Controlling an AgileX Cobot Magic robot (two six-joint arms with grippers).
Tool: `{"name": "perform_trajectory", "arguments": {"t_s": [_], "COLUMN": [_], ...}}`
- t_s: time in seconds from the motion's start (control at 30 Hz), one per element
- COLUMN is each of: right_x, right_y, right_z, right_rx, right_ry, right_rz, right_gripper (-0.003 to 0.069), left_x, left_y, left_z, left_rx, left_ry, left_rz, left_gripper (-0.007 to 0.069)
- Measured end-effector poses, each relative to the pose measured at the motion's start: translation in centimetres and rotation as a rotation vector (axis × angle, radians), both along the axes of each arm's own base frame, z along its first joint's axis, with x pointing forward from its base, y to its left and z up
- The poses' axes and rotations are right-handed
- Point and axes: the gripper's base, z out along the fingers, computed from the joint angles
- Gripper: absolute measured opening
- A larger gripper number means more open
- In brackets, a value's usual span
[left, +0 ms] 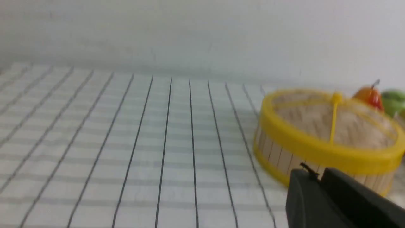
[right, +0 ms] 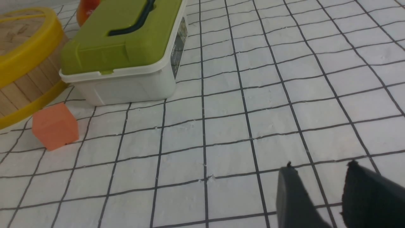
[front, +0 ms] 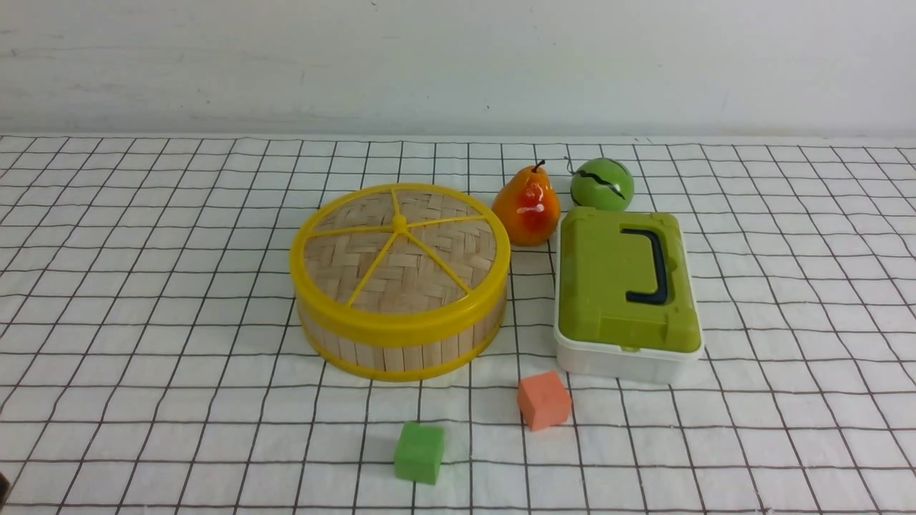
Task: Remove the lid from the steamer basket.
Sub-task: Use the left arm to lift the lid of the steamer
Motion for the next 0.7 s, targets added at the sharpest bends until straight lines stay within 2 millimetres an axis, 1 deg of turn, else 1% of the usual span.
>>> {"name": "perform_trajectory", "arguments": {"t_s": [0.03,0.07,0.1,0.17,0.23,0.27,0.3,0.33,0.37,0.4,0.47,0.5,0.53,0.57,0.6,0.67,0.7], "right_x": [0.0,0.0,0.0,0.0,0.0,0.0,0.0,0.0,0.0,0.0,0.0,0.0,0.0,0.0,0.0,0.0,0.0], "right_y": [0.0,0.0,0.0,0.0,0.0,0.0,0.0,0.0,0.0,0.0,0.0,0.0,0.0,0.0,0.0,0.0,0.0], "right_z": [0.0,0.0,0.0,0.0,0.0,0.0,0.0,0.0,0.0,0.0,0.0,0.0,0.0,0.0,0.0,0.0,0.0], "right_rx": [0.0,0.0,0.0,0.0,0.0,0.0,0.0,0.0,0.0,0.0,0.0,0.0,0.0,0.0,0.0,0.0,0.0], "right_ry": [0.0,0.0,0.0,0.0,0.0,0.0,0.0,0.0,0.0,0.0,0.0,0.0,0.0,0.0,0.0,0.0,0.0], "right_rz": [0.0,0.0,0.0,0.0,0.0,0.0,0.0,0.0,0.0,0.0,0.0,0.0,0.0,0.0,0.0,0.0,0.0], "right_gripper": [0.024,0.024,0.024,0.024,0.024,0.024,0.024,0.024,0.024,0.024,0.024,0.024,0.024,0.024,0.024,0.024,0.024], "left_x": [0.0,-0.1,-0.2,-0.5,-0.7,-1.0,-1.2,-1.2,-1.4,-1.7,-1.9,-2.0,-1.8,-1.3,-0.9,0.6,1.0], "left_y": [0.0,0.0,0.1,0.1,0.2,0.4,0.5,0.6,0.7,0.8,0.5,0.4,0.2,0.1,0.1,0.0,0.0], "left_z": [0.2,1.0,1.2,2.3,2.8,3.5,3.8,3.9,4.7,6.0,7.9,9.1,10.5,11.5,12.8,14.1,14.6], "left_rx": [-0.002,-0.012,-0.015,-0.059,-0.107,-0.225,-0.338,-0.363,-0.528,-0.639,-0.668,-0.649,-0.6,-0.553,-0.51,-0.442,-0.424], "left_ry": [-0.021,-0.106,-0.127,-0.257,-0.316,-0.389,-0.416,-0.428,-0.435,-0.429,-0.365,-0.343,-0.251,-0.185,-0.101,0.055,0.106], "left_rz": [0.001,0.003,0.003,0.001,-0.005,-0.025,-0.048,-0.053,-0.093,-0.131,-0.151,-0.152,-0.133,-0.111,-0.083,-0.026,-0.008], "left_gripper": [0.0066,0.0066,0.0067,0.0071,0.0071,0.0072,0.0072,0.0072,0.0071,0.0064,0.0034,0.002,-0.0013,-0.0013,-0.0013,-0.0013,-0.0013]}}
